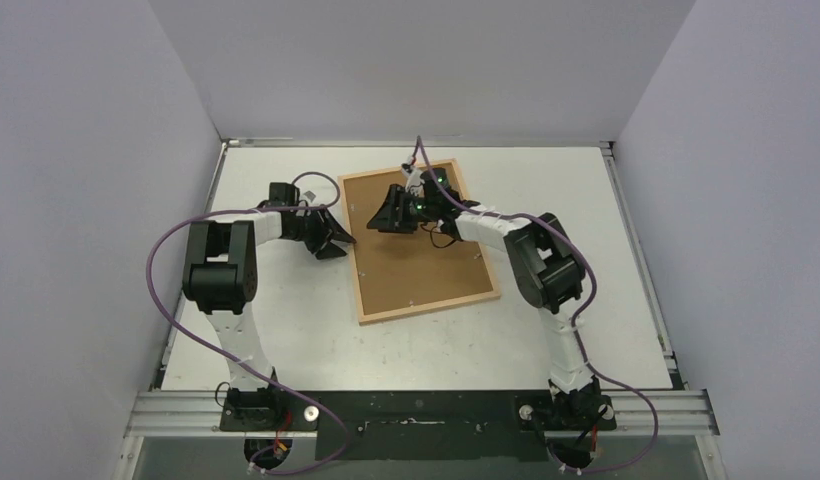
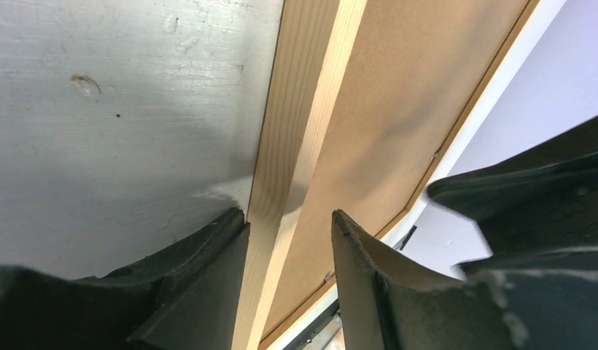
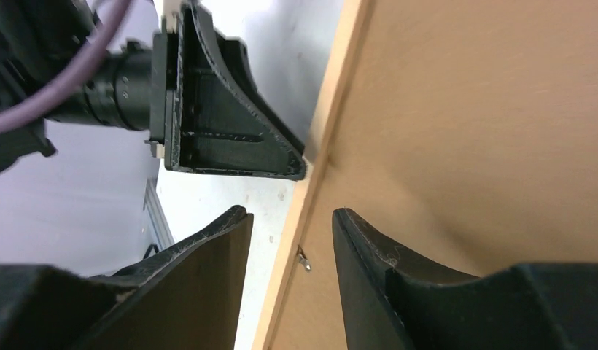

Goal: Put the photo into the frame

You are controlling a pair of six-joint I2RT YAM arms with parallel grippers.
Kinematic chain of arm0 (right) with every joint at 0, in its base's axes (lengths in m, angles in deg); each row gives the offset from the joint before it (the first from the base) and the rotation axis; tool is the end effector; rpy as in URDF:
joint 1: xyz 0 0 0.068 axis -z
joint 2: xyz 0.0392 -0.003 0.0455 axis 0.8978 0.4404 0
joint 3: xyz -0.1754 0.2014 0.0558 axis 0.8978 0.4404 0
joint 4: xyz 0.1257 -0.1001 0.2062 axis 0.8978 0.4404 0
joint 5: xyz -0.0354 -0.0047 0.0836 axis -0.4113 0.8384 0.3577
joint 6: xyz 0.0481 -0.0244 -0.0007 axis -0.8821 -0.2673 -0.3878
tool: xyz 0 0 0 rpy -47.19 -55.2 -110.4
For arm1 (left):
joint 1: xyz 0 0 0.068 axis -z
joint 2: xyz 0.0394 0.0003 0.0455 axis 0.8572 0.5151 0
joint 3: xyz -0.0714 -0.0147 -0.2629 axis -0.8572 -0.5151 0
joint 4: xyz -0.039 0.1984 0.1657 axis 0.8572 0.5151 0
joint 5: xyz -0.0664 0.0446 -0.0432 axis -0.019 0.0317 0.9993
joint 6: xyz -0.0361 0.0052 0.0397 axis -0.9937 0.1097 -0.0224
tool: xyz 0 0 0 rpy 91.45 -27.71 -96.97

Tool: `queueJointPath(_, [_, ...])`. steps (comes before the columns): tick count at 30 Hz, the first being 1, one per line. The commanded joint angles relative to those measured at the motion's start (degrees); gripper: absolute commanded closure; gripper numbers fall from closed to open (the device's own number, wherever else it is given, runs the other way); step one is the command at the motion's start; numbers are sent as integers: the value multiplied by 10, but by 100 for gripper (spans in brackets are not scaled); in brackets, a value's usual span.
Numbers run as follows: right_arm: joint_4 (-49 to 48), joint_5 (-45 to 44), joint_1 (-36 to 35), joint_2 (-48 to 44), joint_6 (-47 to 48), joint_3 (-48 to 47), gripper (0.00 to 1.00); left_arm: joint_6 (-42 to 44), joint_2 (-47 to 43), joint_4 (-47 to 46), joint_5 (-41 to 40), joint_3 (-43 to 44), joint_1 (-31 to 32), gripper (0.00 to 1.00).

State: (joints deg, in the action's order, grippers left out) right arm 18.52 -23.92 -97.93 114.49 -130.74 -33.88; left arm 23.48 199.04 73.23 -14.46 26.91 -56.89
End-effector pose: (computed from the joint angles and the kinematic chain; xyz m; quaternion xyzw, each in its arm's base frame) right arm 0.3943 0.2951 0.1651 -0.0996 0.8232 0.5340 0.1649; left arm 0.3845 -0.0362 0.1250 -0.2306 0.8931 -0.3762 0.0880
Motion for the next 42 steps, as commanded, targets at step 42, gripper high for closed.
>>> queueJointPath(42, [480, -274, 183, 6, 244, -168, 27, 35, 86, 49, -50, 179, 9, 50])
